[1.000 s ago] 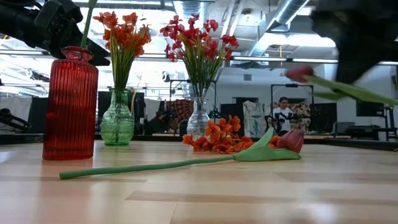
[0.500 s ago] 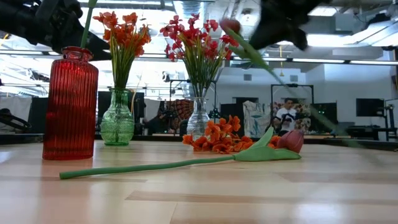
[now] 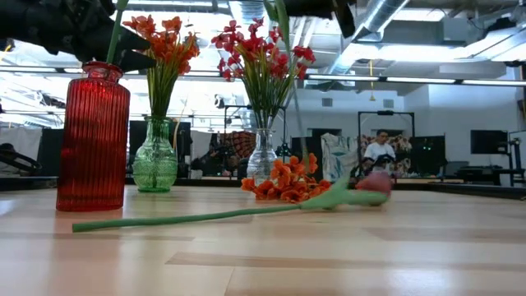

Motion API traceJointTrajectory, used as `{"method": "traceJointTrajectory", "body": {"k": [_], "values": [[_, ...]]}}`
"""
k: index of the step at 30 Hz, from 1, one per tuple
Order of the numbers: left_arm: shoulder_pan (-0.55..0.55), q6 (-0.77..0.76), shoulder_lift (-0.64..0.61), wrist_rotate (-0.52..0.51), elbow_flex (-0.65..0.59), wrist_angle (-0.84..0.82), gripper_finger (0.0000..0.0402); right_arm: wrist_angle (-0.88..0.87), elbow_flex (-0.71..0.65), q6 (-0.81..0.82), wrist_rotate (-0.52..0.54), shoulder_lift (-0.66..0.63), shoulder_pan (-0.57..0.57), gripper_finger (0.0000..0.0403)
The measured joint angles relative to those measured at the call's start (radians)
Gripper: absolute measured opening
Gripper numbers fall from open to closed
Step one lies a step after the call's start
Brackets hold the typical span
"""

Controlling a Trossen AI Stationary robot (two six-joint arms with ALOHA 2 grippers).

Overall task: Sort flowers into vase by color
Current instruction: Put the right red tulip into the red vase

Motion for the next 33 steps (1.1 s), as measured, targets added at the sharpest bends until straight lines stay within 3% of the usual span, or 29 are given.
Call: {"method": "traceJointTrajectory", "body": {"k": [5, 15, 28, 33], "values": [[0.0, 0.002, 0.105, 0.014, 0.0, 0.1, 0.0203, 0.093, 0.0, -0.004, -0.059, 0.0, -0.008, 0.0036], [0.0, 0.004, 0.262, 0.065, 0.0, 0.32, 0.0203, 0.252, 0.0, -0.145, -0.07, 0.0, -0.029, 0.0036], [0.0, 0.014, 0.435, 0.11, 0.006, 0.579, 0.0203, 0.383, 0.0, -0.187, -0.252, 0.004, -0.104, 0.0036], [0.0, 0.014, 0.509, 0.112, 0.04, 0.609, 0.0203, 0.495, 0.002, -0.195, -0.305, 0.073, -0.116, 0.0036]]}}
